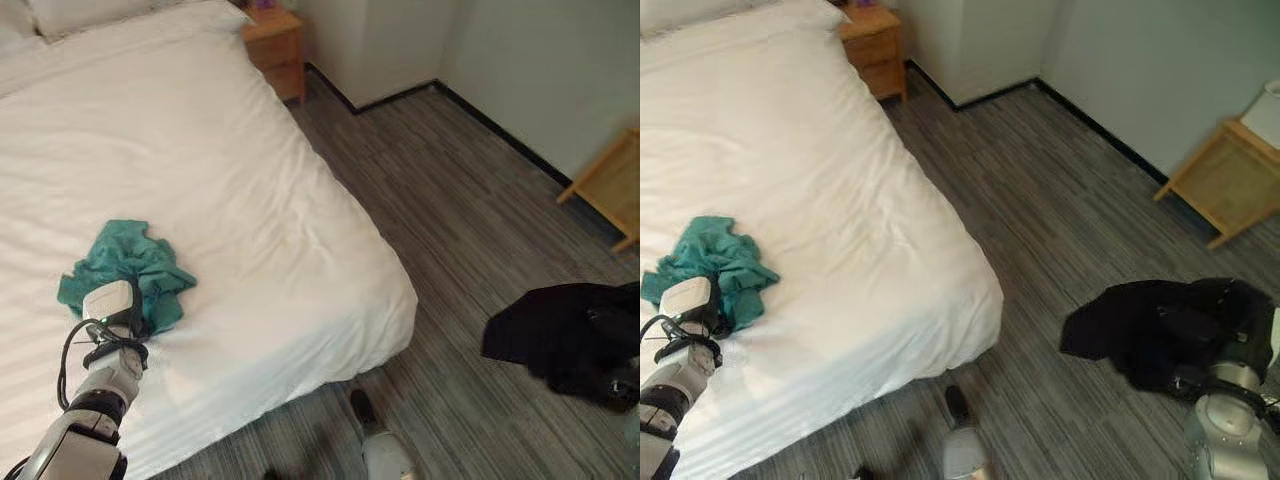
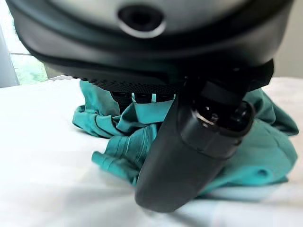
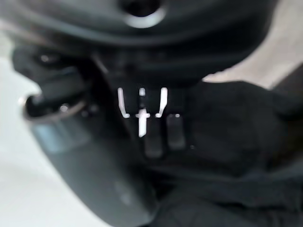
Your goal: Pick up bed clothes into laundry basket.
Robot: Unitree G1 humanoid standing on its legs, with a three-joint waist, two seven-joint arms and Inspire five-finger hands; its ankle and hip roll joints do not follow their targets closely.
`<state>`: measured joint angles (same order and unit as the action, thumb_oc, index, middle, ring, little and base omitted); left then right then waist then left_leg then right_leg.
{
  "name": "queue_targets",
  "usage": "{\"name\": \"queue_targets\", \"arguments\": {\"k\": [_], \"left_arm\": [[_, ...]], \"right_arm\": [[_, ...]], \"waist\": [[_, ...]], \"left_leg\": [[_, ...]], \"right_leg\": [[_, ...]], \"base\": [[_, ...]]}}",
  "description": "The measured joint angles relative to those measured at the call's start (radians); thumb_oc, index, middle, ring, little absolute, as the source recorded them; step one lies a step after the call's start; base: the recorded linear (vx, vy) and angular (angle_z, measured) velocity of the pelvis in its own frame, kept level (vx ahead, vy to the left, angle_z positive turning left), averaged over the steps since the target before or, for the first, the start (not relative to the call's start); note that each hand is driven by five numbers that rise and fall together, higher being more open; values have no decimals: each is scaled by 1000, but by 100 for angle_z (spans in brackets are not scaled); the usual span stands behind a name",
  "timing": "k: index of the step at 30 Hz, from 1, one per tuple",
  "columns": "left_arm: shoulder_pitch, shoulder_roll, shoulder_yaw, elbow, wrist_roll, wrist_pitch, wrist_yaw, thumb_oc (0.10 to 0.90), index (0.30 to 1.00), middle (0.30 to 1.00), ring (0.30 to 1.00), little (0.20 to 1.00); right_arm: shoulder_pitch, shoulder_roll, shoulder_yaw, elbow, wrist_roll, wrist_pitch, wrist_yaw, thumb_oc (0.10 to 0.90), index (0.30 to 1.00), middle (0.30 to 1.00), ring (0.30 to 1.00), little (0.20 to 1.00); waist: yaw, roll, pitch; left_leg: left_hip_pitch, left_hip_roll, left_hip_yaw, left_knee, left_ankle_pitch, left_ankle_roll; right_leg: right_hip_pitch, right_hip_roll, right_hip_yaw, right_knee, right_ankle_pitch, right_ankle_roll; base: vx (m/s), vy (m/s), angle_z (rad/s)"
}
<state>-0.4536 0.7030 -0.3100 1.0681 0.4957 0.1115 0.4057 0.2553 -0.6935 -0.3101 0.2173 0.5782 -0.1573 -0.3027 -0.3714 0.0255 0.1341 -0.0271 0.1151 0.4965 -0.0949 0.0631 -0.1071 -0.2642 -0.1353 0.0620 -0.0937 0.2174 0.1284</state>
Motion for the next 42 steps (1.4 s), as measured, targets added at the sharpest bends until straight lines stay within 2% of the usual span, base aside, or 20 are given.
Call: {"name": "queue_targets", "arguments": {"k": [2, 4, 9, 14, 17, 20, 22, 24, 25, 27, 28, 29, 30, 33, 35, 36, 38, 39, 41, 42], "left_arm": [[-9, 15, 3, 28, 26, 0, 0, 400, 300, 300, 300, 300], [-41, 83, 21, 30, 47, 9, -44, 400, 300, 300, 300, 300], [-85, 180, 0, -45, 74, 4, -109, 400, 300, 300, 300, 300], [-133, 237, 2, -422, 98, -12, -78, 400, 300, 300, 300, 300], [-149, 240, 141, -716, 94, -35, 44, 400, 300, 300, 300, 300], [-132, 188, 279, -869, 49, -55, 155, 400, 300, 300, 300, 300], [-39, 57, 490, -1091, -13, -76, 201, 400, 300, 300, 300, 300], [34, -95, 597, -1264, -66, -126, 290, 400, 300, 300, 300, 300], [112, -215, 617, -1391, -145, -159, 296, 400, 300, 300, 300, 300], [210, -330, 578, -1487, -242, -237, 300, 400, 300, 300, 300, 300], [217, -353, 531, -1487, -267, -264, 290, 400, 300, 300, 300, 300], [213, -356, 455, -1488, -318, -272, 258, 400, 300, 300, 300, 300], [195, -357, 418, -1470, -319, -283, 227, 400, 300, 300, 300, 300], [162, -313, 200, -1338, -329, -260, 126, 400, 300, 300, 300, 300], [162, -291, 131, -1296, -331, -239, 86, 400, 300, 300, 300, 300], [170, -281, 90, -1271, -332, -234, 53, 400, 300, 300, 300, 300], [172, -278, 53, -1252, -338, -232, 36, 400, 300, 300, 300, 300], [171, -293, 35, -1235, -339, -227, 29, 400, 300, 300, 300, 300], [170, -305, 25, -1230, -352, -214, -4, 400, 300, 300, 300, 300], [168, -310, 22, -1229, -362, -215, -4, 400, 300, 300, 300, 300]], "right_arm": [[1, 46, 9, -20, 25, 0, 15, 400, 300, 300, 300, 300], [-8, 109, 7, -114, 41, -12, 22, 400, 300, 300, 300, 300], [-8, 109, -24, -155, 37, -46, 33, 400, 300, 300, 300, 300], [-48, 107, -57, -159, 12, -98, 46, 400, 300, 300, 300, 300], [-95, 106, -53, -159, -25, -99, 81, 400, 300, 300, 300, 300], [-106, 116, -48, -153, -33, -94, 81, 400, 300, 300, 300, 300], [-122, 138, -42, -150, -42, -94, 65, 400, 300, 300, 300, 300], [-137, 176, -20, -148, -45, -90, 53, 400, 300, 300, 300, 300], [-136, 195, -11, -152, -45, -82, 46, 400, 300, 300, 300, 300], [-136, 231, 7, -156, -46, -73, 47, 400, 300, 300, 300, 300], [-131, 232, 12, -156, -47, -71, 49, 400, 300, 300, 300, 300], [-143, 227, 25, -157, -51, -62, 54, 400, 300, 300, 300, 300], [-148, 231, 25, -162, -54, -62, 57, 400, 300, 300, 300, 300], [-150, 308, 69, -164, -85, -51, 61, 400, 300, 300, 300, 300], [-142, 333, 84, -176, -116, -52, 59, 400, 300, 300, 300, 300], [-133, 344, 91, -178, -139, -51, 58, 400, 300, 300, 300, 300], [-125, 371, 97, -183, -173, -51, 48, 400, 300, 300, 300, 300], [-128, 369, 111, -184, -208, -46, 37, 400, 300, 300, 300, 300], [-116, 355, 134, -186, -287, -27, 27, 400, 300, 300, 300, 300], [-108, 347, 145, -187, -321, -26, 27, 400, 300, 300, 300, 300]], "waist": [[-7, -4, 7], [8, 37, 13], [7, 22, 47], [35, -1, 83], [60, 1, 94], [81, 9, 96], [129, -4, 104], [166, -63, 135], [180, -71, 139], [171, -66, 122], [161, -55, 109], [145, -37, 96], [130, -37, 94], [91, -163, 64], [84, -202, 55], [75, -206, 58], [81, -197, 78], [102, -146, 113], [119, -109, 131], [120, -111, 129]], "left_leg": [[-4, -3, 19, 0, -3, -7], [-12, 34, 70, -1, -15, -4], [43, 57, 64, -1, 6, -38], [142, 77, 24, 2, 6, -45], [166, 72, -3, 1, 2, -44], [186, 70, -9, 0, -5, -44], [186, 65, -58, 75, -24, -63], [142, 62, -217, 254, -40, -78], [74, 54, -364, 511, -142, -146], [75, 31, -436, 621, -220, -110], [78, 38, -435, 599, -266, -78], [134, 45, -392, 464, -345, -4], [152, 44, -381, 406, -378, -4], [190, -95, -318, 285, -316, 57], [182, -119, -271, 285, -307, 69], [190, -122, -238, 271, -307, 79], [189, -110, -169, 292, -307, 79], [220, -58, -122, 255, -306, 83], [278, -33, -53, 207, -294, 63], [293, -37, -35, 205, -297, 57]], "right_leg": [[-20, 7, 12, -7, -14, 6], [-54, 24, 11, 8, -34, 30], [2, 55, -20, 2, 8, -25], [129, 67, -57, 2, -6, -56], [166, 62, -79, 2, -14, -48], [186, 62, -77, 2, -26, -39], [183, 61, -29, 8, -33, -55], [191, 26, 8, 35, -38, -61], [199, 28, 13, 57, -39, -64], [217, 39, 29, 56, -49, -48], [200, 52, 34, 57, -48, -43], [173, 76, 47, 61, -38, -37], [158, 75, 53, 58, -23, -25], [114, -18, 114, 35, -19, 20], [78, -39, 144, 56, -23, 33], [60, -41, 133, 54, -86, 95], [40, -37, 30, 54, -208, 14], [29, -25, -126, 94, -246, -24], [55, -19, -297, 247, -199, -90], [94, -18, -324, 277, -173, -118]], "base": [[-75, -41, -37], [-17, -45, -65], [29, -88, -10], [-7, -88, 22], [-57, -31, 21], [-149, -58, 0], [-233, -85, -53], [-201, 20, -66], [-204, 78, -37], [-204, 179, -27], [-323, 282, -20], [-212, 125, -15], [-288, 215, -30], [-308, 116, -55], [-347, -17, -75], [-482, -48, -86], [-366, -42, -108], [-382, -107, -129], [-310, -85, -110], [-225, -67, -101]]}}
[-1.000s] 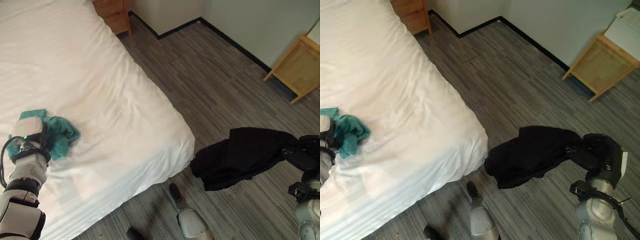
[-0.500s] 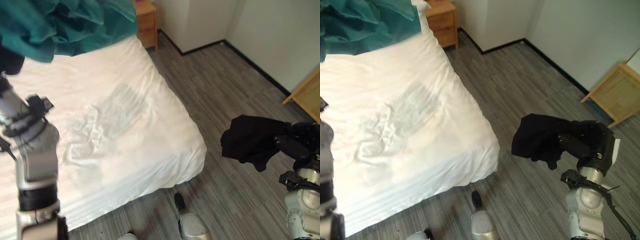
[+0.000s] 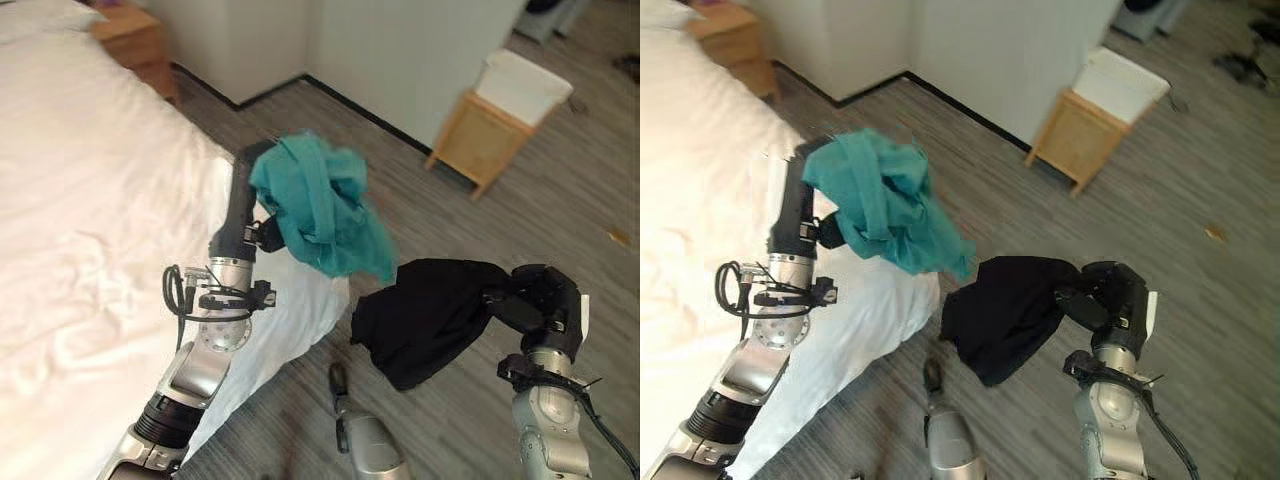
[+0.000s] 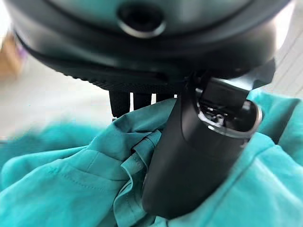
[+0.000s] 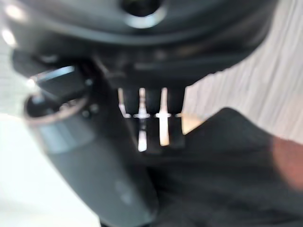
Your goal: Pick up bed clothes into laundry basket.
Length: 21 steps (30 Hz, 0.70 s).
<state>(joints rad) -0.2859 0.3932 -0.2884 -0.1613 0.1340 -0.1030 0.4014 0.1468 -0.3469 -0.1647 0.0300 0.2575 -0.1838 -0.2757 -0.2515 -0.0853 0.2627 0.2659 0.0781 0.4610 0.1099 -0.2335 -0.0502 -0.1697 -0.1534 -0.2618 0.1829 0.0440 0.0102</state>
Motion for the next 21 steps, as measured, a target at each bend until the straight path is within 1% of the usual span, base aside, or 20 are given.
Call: {"name": "queue_targets", "arguments": {"k": [1, 2, 3, 4, 5, 6, 7, 8, 9, 10, 11, 12, 13, 14, 15, 16, 17, 18, 20, 21], "left_arm": [[-6, -4, 5, -1, -13, -2, 2, 400, 300, 300, 300, 300], [-3, -6, 17, -2, -18, -1, 6, 400, 300, 300, 300, 300], [-11, 17, 38, 2, -19, 1, 8, 400, 300, 300, 300, 300], [-50, 51, 61, -15, -21, 8, 4, 400, 300, 300, 300, 300], [-81, 67, 60, -3, -21, 11, 1, 400, 300, 300, 300, 300], [-66, 54, 60, 1, -26, 23, -15, 400, 300, 300, 300, 300], [38, 40, 70, -37, -37, 21, -17, 400, 300, 300, 300, 300], [71, 34, 56, -40, -44, 21, -26, 400, 300, 300, 300, 300], [90, 33, 56, -46, -47, 21, -29, 400, 300, 300, 300, 300], [96, 14, 67, -50, -55, 17, -32, 400, 300, 300, 300, 300], [96, 3, 79, -45, -55, 18, -33, 400, 300, 300, 300, 300], [99, -8, 86, -33, -61, 19, -31, 400, 300, 300, 300, 300], [99, -5, 91, -14, -73, 22, -30, 400, 300, 300, 300, 300], [95, -6, 94, 10, -95, 31, -24, 400, 300, 300, 300, 300], [95, -11, 97, 23, -96, 32, -16, 400, 300, 300, 300, 300], [80, -7, 96, 38, -104, 41, 4, 400, 300, 300, 300, 300], [68, 16, 92, 41, -116, 45, 9, 400, 300, 300, 300, 300], [62, 11, 90, 38, -123, 44, 8, 400, 300, 300, 300, 300], [53, -2, 71, 21, -134, 32, 7, 400, 300, 300, 300, 300], [56, -5, 58, 21, -134, 28, 5, 400, 300, 300, 300, 300]], "right_arm": [[-4, -27, 21, -2, -37, 1, -1, 400, 300, 300, 300, 300], [-25, -34, 50, 3, -60, 13, -2, 400, 300, 300, 300, 300], [-59, -31, 84, -2, -75, 27, 1, 400, 300, 300, 300, 300], [-136, -47, 132, -4, -108, 35, 14, 400, 300, 300, 300, 300], [-173, -43, 129, -7, -117, 38, 17, 400, 300, 300, 300, 300], [-180, -45, 134, 2, -123, 41, 9, 400, 300, 300, 300, 300], [-179, -69, 160, -1, -130, 57, 14, 400, 300, 300, 300, 300], [-143, -82, 152, -13, -143, 56, 14, 400, 300, 300, 300, 300], [-120, -98, 151, -18, -155, 55, 14, 400, 300, 300, 300, 300], [-87, -130, 149, 0, -217, 43, 11, 400, 300, 300, 300, 300], [-73, -146, 149, 1, -244, 54, 11, 400, 300, 300, 300, 300], [-63, -148, 155, 2, -272, 77, 10, 400, 300, 300, 300, 300], [-63, -155, 176, 2, -303, 97, 11, 400, 300, 300, 300, 300], [-66, -192, 212, 1, -346, 98, 11, 400, 300, 300, 300, 300], [-93, -218, 242, 24, -373, 99, 10, 400, 300, 300, 300, 300], [-135, -244, 274, 45, -405, 106, 12, 400, 300, 300, 300, 300], [-152, -254, 287, 18, -442, 115, 12, 400, 300, 300, 300, 300], [-153, -260, 285, 3, -446, 116, 6, 400, 300, 300, 300, 300], [-195, -284, 297, -7, -455, 118, 3, 400, 300, 300, 300, 300], [-200, -283, 299, -7, -459, 119, 6, 400, 300, 300, 300, 300]], "waist": [[14, 20, 10], [27, 32, 14], [48, 15, 21], [109, -7, 42], [83, 7, 56], [72, 23, 58], [104, 95, 54], [119, 108, 42], [126, 109, 23], [130, 83, 9], [147, 82, 9], [166, 77, 7], [172, 61, 5], [164, 57, 3], [173, 68, 2], [220, 73, 6], [219, 60, 5], [207, 57, 7], [240, 42, 15], [253, 32, 23]], "left_leg": [[24, -9, 23, -1, -3, -19], [-6, 9, 58, 64, -4, -22], [-60, 27, 71, 150, -3, -19], [-135, -70, 36, 36, -20, 59], [-168, -59, 46, -9, 31, 82], [-121, -47, 108, -29, 65, 84], [-51, -7, 209, -65, 72, 47], [-26, -7, 219, -59, 81, 33], [-17, -13, 212, -63, 81, 30], [-12, -21, 195, -43, 69, -1], [-20, -4, 208, -6, 64, -11], [-27, 18, 230, 49, 66, -16], [-50, 48, 237, 156, 73, -26], [-88, 97, 222, 343, 98, -30], [-112, 120, 167, 431, 122, -12], [-148, 161, 122, 551, 160, 15], [-222, 193, 17, 693, 160, -29], [-262, 172, -72, 700, 152, -41], [-385, 121, -323, 721, 163, -73], [-412, 112, -351, 710, 167, -81]], "right_leg": [[21, 32, -12, -39, 88, -7], [32, 66, -10, -108, 163, -64], [37, 52, 4, -161, 216, -109], [-2, 89, 44, -271, 390, -109], [-1, 87, 51, -271, 378, -98], [4, 68, -76, -196, 161, -46], [20, 48, -325, -6, 17, -44], [51, 6, -335, 65, -15, -4], [70, -30, -324, 85, -29, 7], [91, -33, -243, 53, -57, 15], [103, -10, -215, 20, -65, 4], [116, 1, -190, -21, -39, -25], [135, 17, -166, -62, -24, -33], [169, 42, -139, -92, -21, -37], [161, 60, -141, -69, -22, -54], [138, 63, -116, -32, -22, -102], [216, 76, -51, -121, -24, -96], [232, 77, -23, -144, -26, -97], [262, 61, 93, -184, -22, -91], [286, 45, 109, -207, -5, -66]], "base": [[-351, -127, -107], [-257, -105, -136], [-213, -136, -252], [-137, -173, -213], [-122, -165, -174], [-22, -263, -120], [51, -171, -160], [69, -467, -166], [58, -436, -88], [49, -445, -59], [75, -264, -84], [42, -158, -90], [123, -453, -115], [75, -342, -116], [142, -377, -167], [75, -107, -204], [115, -159, -166], [198, -177, -151], [229, -124, -149], [219, -37, -112]]}}
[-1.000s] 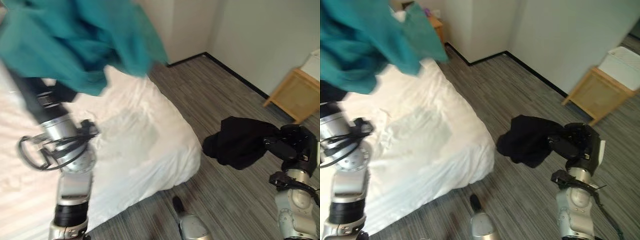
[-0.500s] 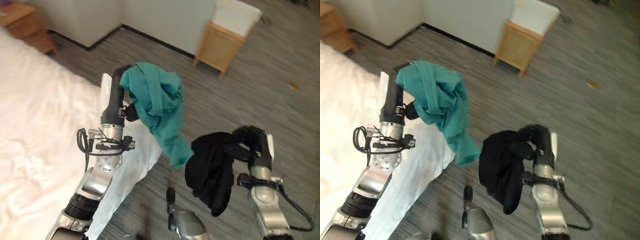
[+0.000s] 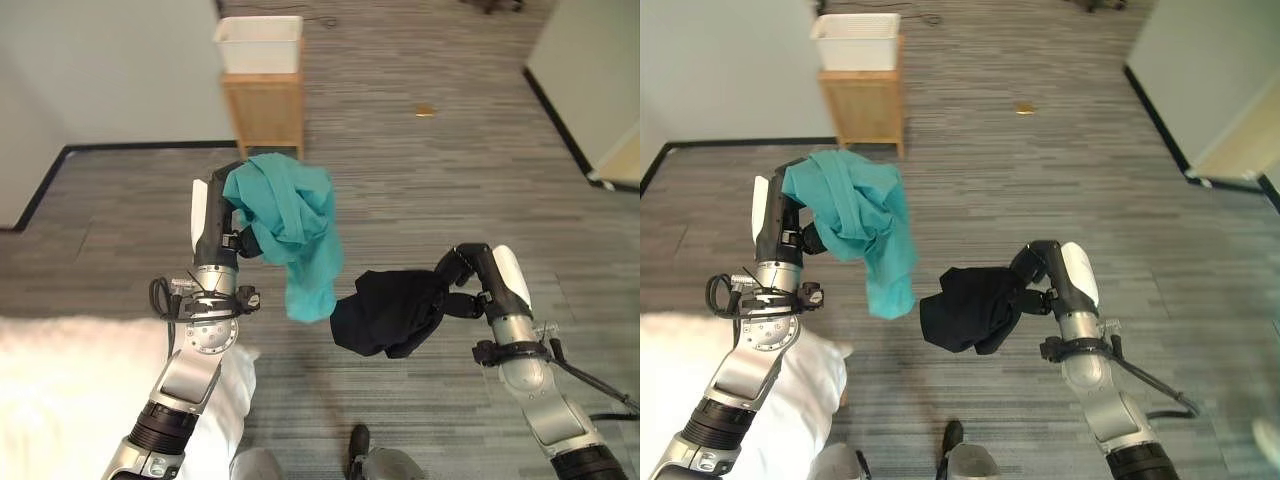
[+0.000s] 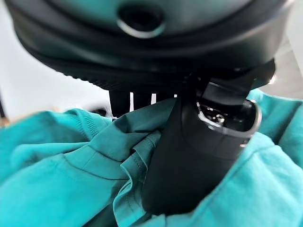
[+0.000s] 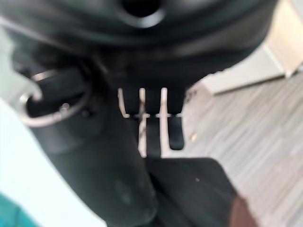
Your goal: Pick up bed clothes into laundry basket.
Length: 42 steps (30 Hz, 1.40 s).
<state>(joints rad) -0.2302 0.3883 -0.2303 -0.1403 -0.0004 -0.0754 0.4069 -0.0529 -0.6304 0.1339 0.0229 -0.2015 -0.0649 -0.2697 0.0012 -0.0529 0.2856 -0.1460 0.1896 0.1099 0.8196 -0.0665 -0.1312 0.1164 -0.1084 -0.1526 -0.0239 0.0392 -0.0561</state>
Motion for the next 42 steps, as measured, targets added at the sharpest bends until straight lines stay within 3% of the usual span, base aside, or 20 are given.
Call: {"name": "queue_targets", "arguments": {"k": [4, 6, 8, 9, 10, 12, 13, 17, 20, 21, 23, 25, 26, 27, 30, 32, 33, 35, 38, 42], "left_arm": [[21, -37, -37, -1, 1, -11, -6, 400, 300, 300, 300, 300], [38, -58, -46, 12, 11, -12, -6, 400, 300, 300, 300, 300], [52, -73, -47, 31, 12, -11, -5, 400, 300, 300, 300, 300], [67, -76, -43, 72, 24, -29, -8, 400, 300, 300, 300, 300], [65, -88, -29, 122, 35, -22, -7, 400, 300, 300, 300, 300], [89, -31, -29, 120, 33, 7, -4, 400, 300, 300, 300, 300], [110, -29, -8, 130, 41, 9, -9, 400, 300, 300, 300, 300], [150, -31, 36, 128, 40, 44, -6, 400, 300, 300, 300, 300], [146, -33, 4, 125, 35, 56, -8, 400, 300, 300, 300, 300], [139, -15, -15, 113, 33, 57, -8, 400, 300, 300, 300, 300], [105, 7, -44, 83, 33, 57, -1, 400, 300, 300, 300, 300], [65, -17, -53, 84, 33, 62, 4, 400, 300, 300, 300, 300], [8, -22, -68, 88, 34, 63, 3, 400, 300, 300, 300, 300], [-17, -32, -72, 88, 38, 62, 1, 400, 300, 300, 300, 300], [-66, -28, -75, 66, 64, 51, 2, 400, 300, 300, 300, 300], [-54, -36, -69, 51, 89, 51, 0, 400, 300, 300, 300, 300], [-17, -54, -66, 46, 106, 52, -1, 400, 300, 300, 300, 300], [26, -35, -25, 46, 165, 57, -1, 400, 300, 300, 300, 300], [13, 32, -20, 46, 230, 60, -1, 400, 300, 300, 300, 300], [-22, 49, -21, 71, 319, 61, -3, 400, 300, 300, 300, 300]], "right_arm": [[29, -21, -3, 1, -14, 9, 0, 400, 300, 300, 300, 300], [80, -23, -4, 4, -13, 13, -1, 400, 300, 300, 300, 300], [126, -34, 0, 4, -13, 15, 0, 400, 300, 300, 300, 300], [141, -32, 21, 15, -13, 24, -11, 400, 300, 300, 300, 300], [141, -26, 50, 31, -14, 32, -8, 400, 300, 300, 300, 300], [129, -24, 52, 34, -17, 28, -3, 400, 300, 300, 300, 300], [104, -26, 65, 57, -20, 30, 1, 400, 300, 300, 300, 300], [55, -3, 58, 62, -49, 34, 2, 400, 300, 300, 300, 300], [71, 27, 61, 48, -89, 39, 4, 400, 300, 300, 300, 300], [82, 38, 57, 36, -101, 38, 3, 400, 300, 300, 300, 300], [62, 54, 32, 21, -122, 38, 1, 400, 300, 300, 300, 300], [40, 65, 2, -1, -127, 40, -16, 400, 300, 300, 300, 300], [32, 61, -15, -28, -127, 42, -24, 400, 300, 300, 300, 300], [33, 50, -15, -39, -127, 43, -26, 400, 300, 300, 300, 300], [34, 40, -38, -41, -126, 44, -55, 400, 300, 300, 300, 300], [39, 28, -79, -34, -130, 46, -62, 400, 300, 300, 300, 300], [41, 19, -113, -29, -134, 59, -62, 400, 300, 300, 300, 300], [26, 4, -158, -31, -151, 77, -65, 400, 300, 300, 300, 300], [18, -53, -183, -32, -162, 77, -83, 400, 300, 300, 300, 300], [-101, -121, -167, 14, -164, 78, -82, 400, 300, 300, 300, 300]], "waist": [[10, 15, 6], [18, 59, -9], [31, 116, -40], [46, 151, -67], [47, 147, -66], [81, 116, -51], [105, 91, -39], [142, 58, -36], [124, 41, -28], [99, 27, -26], [73, 16, -25], [39, 52, -6], [-21, 93, 18], [-48, 97, 21], [-98, 79, 11], [-96, 81, -1], [-94, 140, -25], [-73, 116, -6], [-100, 102, 1], [-124, 89, 12]], "left_leg": [[-128, -46, 31, -204, 49, -5], [-146, -73, 109, -384, 98, 14], [-104, -99, 165, -567, 56, 35], [-91, -98, 173, -618, 111, 61], [-66, -104, 223, -636, 111, 49], [-67, -133, 290, -643, 150, 25], [-64, -151, 317, -588, 96, 117], [-49, -223, 327, -584, 32, 243], [92, -257, 272, -727, 65, 246], [143, -266, 249, -765, 81, 242], [215, -263, 223, -800, 36, 280], [252, -251, 174, -811, 13, 288], [278, -220, 111, -815, 29, 255], [304, -214, 80, -838, 32, 250], [424, -174, 15, -878, -40, 163], [501, -136, -34, -908, -90, 101], [501, -73, -49, -904, -102, 70], [542, -52, -6, -855, -42, -10], [573, 4, -22, -818, -24, -23], [500, 2, -51, -608, 104, -66]], "right_leg": [[80, -67, 51, -55, -21, 38], [126, -83, 51, -67, -59, 111], [153, -85, 56, -74, -108, 174], [178, -72, 78, -57, -150, 223], [145, -54, 88, 43, -240, 210], [160, 1, 73, 48, -249, 147], [210, -28, 56, -2, -255, 147], [219, -80, 78, 14, -240, 165], [-34, -108, 82, 662, -236, 336], [-125, -108, 109, 865, -203, 326], [-303, -130, 118, 993, -188, 310], [-411, -155, 63, 1008, -193, 293], [-456, -122, 55, 881, -210, 250], [-484, -110, 58, 818, -208, 248], [-482, -15, 102, 271, -136, 185], [-467, -8, 68, 151, -60, 176], [-476, 7, -55, 205, -44, 177], [-481, -2, -113, 423, -66, 58], [-468, 4, -158, 598, -225, 8], [-336, 28, -165, 494, -236, -26]], "base": [[235, -4, -63], [452, 30, -36], [535, 56, -40], [441, 50, -19], [463, 51, 2], [590, 93, 24], [539, 79, -10], [586, 19, 4], [407, 5, 42], [287, 76, 79], [627, 118, 52], [402, -34, 59], [288, -134, 121], [482, -195, 140], [592, -266, 105], [707, -316, 80], [626, -289, 39], [601, -321, 22], [392, -291, 45], [280, -366, 16]]}}
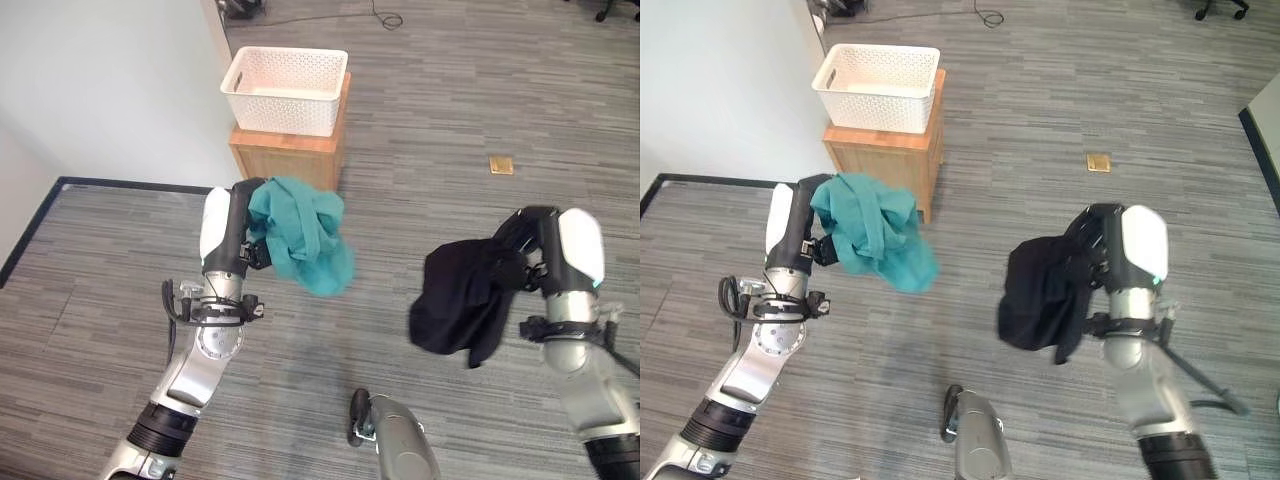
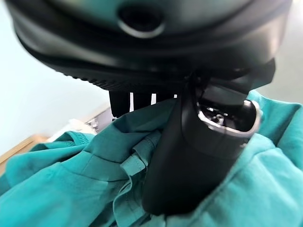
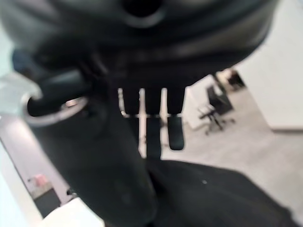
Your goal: Pick up bed clothes into laundry basket.
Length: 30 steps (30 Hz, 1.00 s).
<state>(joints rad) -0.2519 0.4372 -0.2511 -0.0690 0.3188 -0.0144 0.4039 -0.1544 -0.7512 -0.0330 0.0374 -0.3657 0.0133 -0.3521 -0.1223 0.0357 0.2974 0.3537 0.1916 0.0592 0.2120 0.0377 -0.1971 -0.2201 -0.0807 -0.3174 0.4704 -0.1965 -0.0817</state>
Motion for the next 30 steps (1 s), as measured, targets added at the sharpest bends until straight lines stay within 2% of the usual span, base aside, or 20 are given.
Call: {"name": "queue_targets", "arguments": {"k": [1, 2, 3, 5, 6, 8, 11, 13, 14, 15, 18, 19, 20, 21, 22, 24, 26, 27, 29, 30], "left_arm": [[-4, 3, -2, 10, 3, -2, -1, 400, 300, 300, 300, 300], [-7, -3, 0, 14, 9, -6, 2, 400, 300, 300, 300, 300], [-1, 13, 4, 11, 10, -7, 2, 400, 300, 300, 300, 300], [3, 24, 28, -38, 17, -13, 2, 400, 300, 300, 300, 300], [11, 22, 29, -36, 17, -22, 0, 400, 300, 300, 300, 300], [66, 17, 39, -18, 16, -29, 1, 400, 300, 300, 300, 300], [148, -5, 42, 34, 16, -23, -5, 400, 300, 300, 300, 300], [174, -13, 49, 30, 17, -19, -6, 400, 300, 300, 300, 300], [160, -7, 56, 29, 17, -18, -8, 400, 300, 300, 300, 300], [156, -6, 58, 21, 16, -13, -9, 400, 300, 300, 300, 300], [160, 33, 58, 17, 15, 9, -26, 400, 300, 300, 300, 300], [147, 39, 59, 16, 15, 9, -26, 400, 300, 300, 300, 300], [115, 61, 59, 15, 15, 9, -25, 400, 300, 300, 300, 300], [92, 69, 56, 15, 16, 10, -26, 400, 300, 300, 300, 300], [35, 64, 36, 13, 16, 9, -20, 400, 300, 300, 300, 300], [-67, 57, 11, 35, 17, 11, 6, 400, 300, 300, 300, 300], [-114, 57, -10, 36, 20, 5, -6, 400, 300, 300, 300, 300], [-125, 41, -9, 41, 21, 1, -5, 400, 300, 300, 300, 300], [-129, 23, -12, 43, 18, -3, -6, 400, 300, 300, 300, 300], [-129, 23, -12, 45, 18, -7, -7, 400, 300, 300, 300, 300]], "right_arm": [[-24, 0, 9, 11, 9, -2, -6, 400, 300, 300, 300, 300], [-34, -6, -4, 4, 24, -8, -14, 400, 300, 300, 300, 300], [-57, -11, 17, 4, 34, -9, -22, 400, 300, 300, 300, 300], [-104, -2, 25, -15, 40, -10, -25, 400, 300, 300, 300, 300], [-99, 30, 21, -14, 40, -8, -25, 400, 300, 300, 300, 300], [-95, 56, 57, -6, 44, -5, -20, 400, 300, 300, 300, 300], [-23, -17, 88, -9, 44, -21, -17, 400, 300, 300, 300, 300], [60, -70, 75, -11, 42, -20, -16, 400, 300, 300, 300, 300], [83, -45, 70, -12, 39, -5, -15, 400, 300, 300, 300, 300], [79, -52, 75, -16, 38, -1, -2, 400, 300, 300, 300, 300], [-2, -87, 102, -70, 20, -5, 30, 400, 300, 300, 300, 300], [-9, -93, 82, -108, 15, -14, 27, 400, 300, 300, 300, 300], [-45, -114, 75, -130, 13, -22, 25, 400, 300, 300, 300, 300], [-71, -154, 78, -133, 9, -24, 25, 400, 300, 300, 300, 300], [-114, -228, 41, -138, -1, -21, 20, 400, 300, 300, 300, 300], [-218, -317, 20, -169, -1, -5, 16, 400, 300, 300, 300, 300], [-342, -364, 24, -176, -1, -18, -5, 400, 300, 300, 300, 300], [-432, -431, 49, -177, 9, -28, -24, 400, 300, 300, 300, 300], [-520, -544, 96, -169, 30, -39, -49, 400, 300, 300, 300, 300], [-591, -612, 124, -167, 40, -49, -61, 400, 300, 300, 300, 300]], "waist": [[0, -21, 10], [19, -28, 12], [37, -31, 8], [106, -59, 21], [134, -85, 32], [193, -67, 30], [210, -18, -19], [213, 0, -87], [177, -63, -93], [162, -86, -90], [218, -107, -80], [215, -106, -82], [217, -107, -77], [207, -114, -71], [157, -112, -70], [77, -88, -30], [70, -66, -14], [72, -41, 7], [51, -18, 16], [53, -29, 13]], "left_leg": [[-81, -4, -18, 197, 83, -20], [-268, 15, -4, 588, 97, -18], [-342, -7, -14, 646, 103, -1], [-619, -14, 65, 921, 77, 96], [-723, 0, 149, 856, 26, 125], [-820, 25, 247, 351, 12, 160], [-730, -95, 281, -194, -55, 164], [-666, -138, 449, -184, -124, 247], [-655, -178, 500, -179, -9, 333], [-661, -177, 534, -137, 3, 349], [-624, -212, 423, 7, 33, 369], [-592, -227, 421, -12, 9, 392], [-537, -239, 429, -38, -25, 373], [-486, -261, 418, -55, -39, 361], [-374, -311, 335, -175, -20, 362], [-356, -315, 241, -193, -21, 362], [-319, -305, 230, -224, -15, 354], [-273, -292, 184, -240, -26, 335], [-242, -275, 102, -244, -39, 314], [-213, -272, 94, -245, -47, 301]], "right_leg": [[76, 2, 4, -84, 22, -3], [174, 8, -2, -201, 53, 0], [218, 12, -2, -231, 57, -16], [263, 9, 73, -312, 55, -41], [334, 5, 95, -391, 61, -42], [474, 39, 103, -499, 77, 25], [643, 57, 91, -561, 2, 99], [740, 61, 81, -560, -75, 161], [769, 32, 65, -550, -83, 167], [754, 1, 75, -499, -73, 169], [743, -97, 153, -342, -7, 201], [738, -93, 161, -362, -31, 233], [691, -75, 161, -339, 29, 258], [644, -96, 121, -181, 77, 271], [463, -130, 168, 234, 96, 331], [218, -70, 279, 578, 77, 305], [47, -73, 304, 540, -15, 275], [-13, -79, 270, 371, -74, 209], [-11, -59, 254, 95, -76, 173], [-3, -60, 254, -144, 0, 167]], "base": [[211, -315, 0], [290, -428, -14], [294, -313, -40], [459, -114, -75], [530, 80, -59], [669, 168, -50], [561, 53, -25], [588, 47, 9], [715, 94, 66], [642, 78, 51], [407, 54, -72], [440, 103, -61], [266, 109, -9], [329, 111, 46], [258, 68, 97], [236, -23, 130], [271, -175, 57], [196, -212, 48], [150, -229, 103], [123, -199, 110]]}}
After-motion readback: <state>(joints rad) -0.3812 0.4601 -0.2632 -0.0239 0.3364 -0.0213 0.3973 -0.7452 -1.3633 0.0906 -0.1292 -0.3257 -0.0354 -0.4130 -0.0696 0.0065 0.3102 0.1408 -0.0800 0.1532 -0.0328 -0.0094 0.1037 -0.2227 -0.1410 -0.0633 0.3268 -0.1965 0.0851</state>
